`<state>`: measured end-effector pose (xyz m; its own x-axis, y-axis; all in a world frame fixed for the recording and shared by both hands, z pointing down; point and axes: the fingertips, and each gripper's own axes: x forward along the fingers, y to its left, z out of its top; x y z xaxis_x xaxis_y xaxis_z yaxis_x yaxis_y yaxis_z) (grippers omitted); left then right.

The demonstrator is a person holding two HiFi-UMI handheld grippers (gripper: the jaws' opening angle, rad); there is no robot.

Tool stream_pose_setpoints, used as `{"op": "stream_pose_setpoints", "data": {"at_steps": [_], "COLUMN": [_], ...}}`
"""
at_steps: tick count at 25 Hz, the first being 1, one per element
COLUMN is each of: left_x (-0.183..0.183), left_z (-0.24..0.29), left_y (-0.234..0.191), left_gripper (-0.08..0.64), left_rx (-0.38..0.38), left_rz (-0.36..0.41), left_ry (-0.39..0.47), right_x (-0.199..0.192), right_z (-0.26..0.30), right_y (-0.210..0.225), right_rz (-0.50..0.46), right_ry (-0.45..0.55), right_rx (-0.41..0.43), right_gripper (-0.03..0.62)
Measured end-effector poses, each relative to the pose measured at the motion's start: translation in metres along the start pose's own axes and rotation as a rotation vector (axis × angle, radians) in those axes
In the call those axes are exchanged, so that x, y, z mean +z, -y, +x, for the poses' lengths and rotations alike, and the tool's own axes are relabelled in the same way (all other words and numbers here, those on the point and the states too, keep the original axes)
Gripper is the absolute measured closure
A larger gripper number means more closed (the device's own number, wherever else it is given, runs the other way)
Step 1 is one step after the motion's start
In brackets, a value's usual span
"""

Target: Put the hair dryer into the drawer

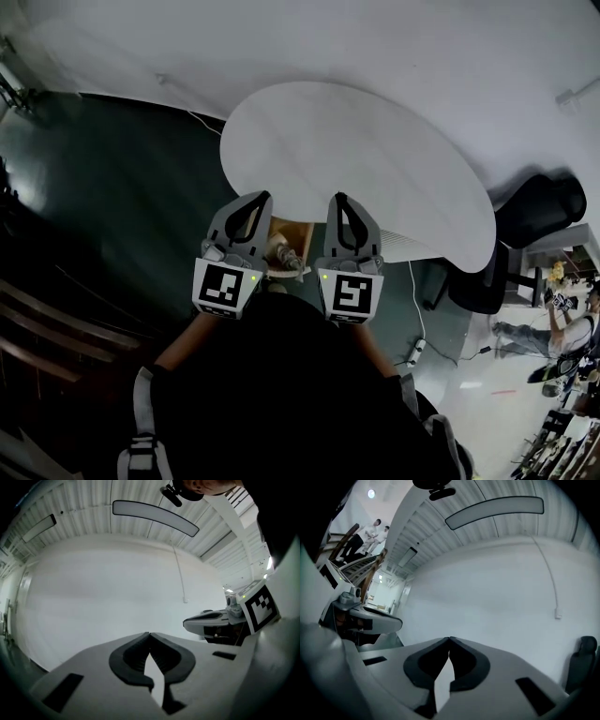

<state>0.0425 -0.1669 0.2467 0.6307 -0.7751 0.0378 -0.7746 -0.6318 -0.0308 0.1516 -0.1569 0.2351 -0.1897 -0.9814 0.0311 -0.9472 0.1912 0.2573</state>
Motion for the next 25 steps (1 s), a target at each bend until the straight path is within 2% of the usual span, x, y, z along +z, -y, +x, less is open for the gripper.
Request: {"op": "stream_pose_setpoints", "data": {"at_steps": [7, 10, 14, 25], "left_x": [0.003, 0.006, -0.001, -0.005], "left_z": [-0.004, -0.003, -0.004, -0.009], "left_y": [0.005, 0.005, 0.004, 0.014], "left_gripper": [0.552, 0.552, 0.552, 0.552], "left_rx": [-0.008, -0.007, -0.005, 0.0], "left_rz": [-0.011, -0.007, -0.005, -0.009], "left_ry": [0.004, 0.022, -0.009, 0.004], "right_x": [-0.006, -0.01, -0.013, -0.018], "right_z": [-0.007, -0.007, -0.006, -0.013], "right_y": [0.003, 0.001, -0.001, -0.001], "right_rz": [0.1, 0.102, 0.109, 0.124], "right_ry": [0.011, 0.003, -0.002, -0.006], "right_rx": [-0.002, 0.002, 0.012, 0.023], "right_gripper": [0.569, 0.569, 0.569, 0.569]}}
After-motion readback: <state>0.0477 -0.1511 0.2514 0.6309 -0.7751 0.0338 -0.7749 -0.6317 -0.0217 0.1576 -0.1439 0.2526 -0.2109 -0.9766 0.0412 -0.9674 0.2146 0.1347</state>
